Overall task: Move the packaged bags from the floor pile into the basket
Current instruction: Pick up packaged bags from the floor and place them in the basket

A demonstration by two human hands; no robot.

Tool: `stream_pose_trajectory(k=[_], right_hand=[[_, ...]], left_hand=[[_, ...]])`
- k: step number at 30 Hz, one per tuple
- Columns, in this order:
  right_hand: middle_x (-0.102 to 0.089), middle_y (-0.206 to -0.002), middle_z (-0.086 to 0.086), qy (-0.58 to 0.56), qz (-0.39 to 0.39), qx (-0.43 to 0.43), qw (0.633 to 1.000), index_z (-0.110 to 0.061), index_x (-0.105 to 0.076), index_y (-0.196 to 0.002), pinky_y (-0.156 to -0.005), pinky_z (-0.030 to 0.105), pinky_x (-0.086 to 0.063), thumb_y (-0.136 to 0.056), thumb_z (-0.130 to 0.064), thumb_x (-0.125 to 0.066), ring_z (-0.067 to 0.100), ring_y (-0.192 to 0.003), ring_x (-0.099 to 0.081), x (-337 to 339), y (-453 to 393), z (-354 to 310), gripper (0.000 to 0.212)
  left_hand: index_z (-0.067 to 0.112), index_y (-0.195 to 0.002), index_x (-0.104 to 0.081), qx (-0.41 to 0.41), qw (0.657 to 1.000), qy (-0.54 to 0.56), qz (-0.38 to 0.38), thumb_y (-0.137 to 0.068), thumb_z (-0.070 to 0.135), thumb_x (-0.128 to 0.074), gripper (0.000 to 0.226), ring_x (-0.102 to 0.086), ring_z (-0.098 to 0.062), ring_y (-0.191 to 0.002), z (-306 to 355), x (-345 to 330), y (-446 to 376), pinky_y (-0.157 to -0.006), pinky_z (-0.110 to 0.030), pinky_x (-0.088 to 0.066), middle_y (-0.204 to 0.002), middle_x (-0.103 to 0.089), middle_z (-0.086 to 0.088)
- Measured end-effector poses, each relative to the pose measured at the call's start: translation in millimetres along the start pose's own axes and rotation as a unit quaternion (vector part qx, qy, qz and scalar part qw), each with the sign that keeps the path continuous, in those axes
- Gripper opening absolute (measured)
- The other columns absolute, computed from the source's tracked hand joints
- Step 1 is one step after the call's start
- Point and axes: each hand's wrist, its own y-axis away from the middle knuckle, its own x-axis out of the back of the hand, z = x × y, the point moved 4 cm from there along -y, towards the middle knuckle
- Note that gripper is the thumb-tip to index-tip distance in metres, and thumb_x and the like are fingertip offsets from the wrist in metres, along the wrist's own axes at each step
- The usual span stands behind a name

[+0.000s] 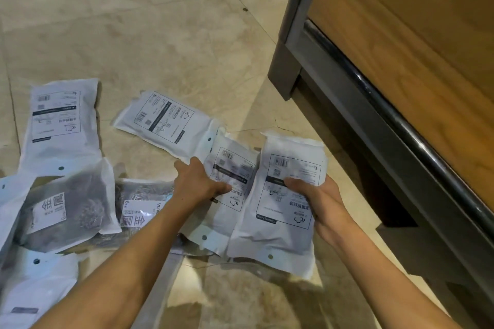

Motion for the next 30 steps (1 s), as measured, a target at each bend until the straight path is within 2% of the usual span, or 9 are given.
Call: stream_pose_trajectory(k=[3, 6, 10, 12, 15, 17, 21, 24, 30], right_hand=[[-0.077, -0.113, 0.02, -0.015, -0.008, 0.0, 1.0, -0.002, -0.067, -0.125, -0.075, 0.041, -0.066, -0.086, 0.01, -0.07, 0.039, -0.098, -0.077, 0, 2, -8, 0.041], [-0.078, -0.114, 0.019, -0.011, -0.009, 0.004, 1.0, -0.003, -0.067, -0.125, -0.08, 0.044, -0.066, -0.086, 0.009, -0.071, 0.038, -0.1, -0.077, 1, 4, -14, 0.04], [-0.077, -0.115, 0.019, -0.007, -0.03, 0.003, 1.0, -0.004, -0.067, -0.125, -0.081, 0.045, -0.066, -0.086, 0.007, -0.071, 0.038, -0.102, -0.076, -4, 6, -22, 0.04], [-0.077, -0.117, 0.021, 0.009, -0.049, 0.005, 0.999, -0.004, -0.067, -0.126, -0.086, 0.048, -0.064, -0.087, 0.004, -0.072, 0.039, -0.103, -0.076, -12, 9, -26, 0.04], [-0.076, -0.117, 0.022, 0.044, -0.077, 0.027, 0.996, -0.001, -0.065, -0.127, -0.088, 0.049, -0.064, -0.09, 0.002, -0.071, 0.04, -0.104, -0.075, -23, 21, -44, 0.037], [-0.078, -0.113, 0.018, 0.068, -0.073, 0.034, 0.994, -0.003, -0.067, -0.124, -0.085, 0.047, -0.065, -0.089, 0.0, -0.074, 0.037, -0.102, -0.077, -31, 35, -68, 0.035], [-0.081, -0.108, 0.01, 0.086, -0.07, 0.041, 0.993, -0.008, -0.069, -0.121, -0.083, 0.043, -0.065, -0.083, 0.001, -0.079, 0.029, -0.097, -0.079, -52, 77, -137, 0.04], [-0.081, -0.106, 0.01, 0.085, -0.082, 0.042, 0.992, -0.006, -0.069, -0.119, -0.072, 0.034, -0.065, -0.081, 0.002, -0.078, 0.029, -0.094, -0.079, -73, 127, -212, 0.039], [-0.081, -0.107, 0.008, 0.109, -0.085, 0.078, 0.987, -0.01, -0.066, -0.12, -0.085, 0.048, -0.063, -0.079, 0.0, -0.082, 0.029, -0.096, -0.079, -112, 249, -390, 0.045]], left_hand=[[0.008, -0.109, -0.049, -0.03, 0.999, -0.018, 0.023, -0.073, 0.043, -0.091, 0.065, -0.048, -0.028, -0.084, 9, -2, 12, -0.075, -0.034, -0.041, -0.118, -0.037, -0.012], [0.012, -0.104, -0.048, -0.06, 0.998, -0.02, 0.002, -0.074, 0.04, -0.088, 0.058, -0.054, -0.025, -0.085, 10, -3, 20, -0.066, -0.035, -0.043, -0.107, -0.053, -0.008], [0.015, -0.101, -0.042, -0.049, 0.99, 0.125, -0.033, -0.078, 0.016, -0.084, 0.048, -0.066, -0.021, -0.078, -3, 12, 31, -0.051, -0.028, -0.051, -0.097, -0.065, -0.008], [0.016, -0.107, -0.047, -0.04, 0.975, 0.219, -0.024, -0.08, 0.006, -0.083, 0.047, -0.072, -0.025, -0.078, -10, 28, 41, -0.053, -0.031, -0.058, -0.098, -0.071, -0.011], [0.017, -0.119, -0.057, -0.036, 0.936, 0.35, 0.023, -0.083, -0.004, -0.078, 0.047, -0.073, -0.022, -0.083, -8, 64, 64, -0.054, -0.023, -0.058, -0.1, -0.075, -0.008], [0.02, -0.118, -0.065, -0.025, 0.904, 0.425, 0.044, -0.08, -0.001, -0.081, 0.047, -0.076, -0.026, -0.09, -5, 93, 84, -0.065, -0.03, -0.061, -0.097, -0.079, -0.005], [0.02, -0.12, -0.072, -0.015, 0.88, 0.473, 0.046, -0.055, 0.027, -0.097, 0.069, -0.079, -0.032, -0.094, 15, 170, 146, -0.083, -0.047, -0.061, -0.102, -0.082, -0.007], [0.02, -0.121, -0.071, -0.023, 0.869, 0.49, 0.067, -0.058, 0.026, -0.088, 0.066, -0.079, -0.029, -0.092, 51, 246, 212, -0.072, -0.041, -0.064, -0.101, -0.082, -0.005], [0.022, -0.114, -0.071, -0.065, 0.861, 0.499, 0.074, -0.065, 0.018, -0.082, 0.05, -0.08, -0.02, -0.081, 157, 397, 356, -0.059, -0.033, -0.063, -0.097, -0.082, -0.002]])
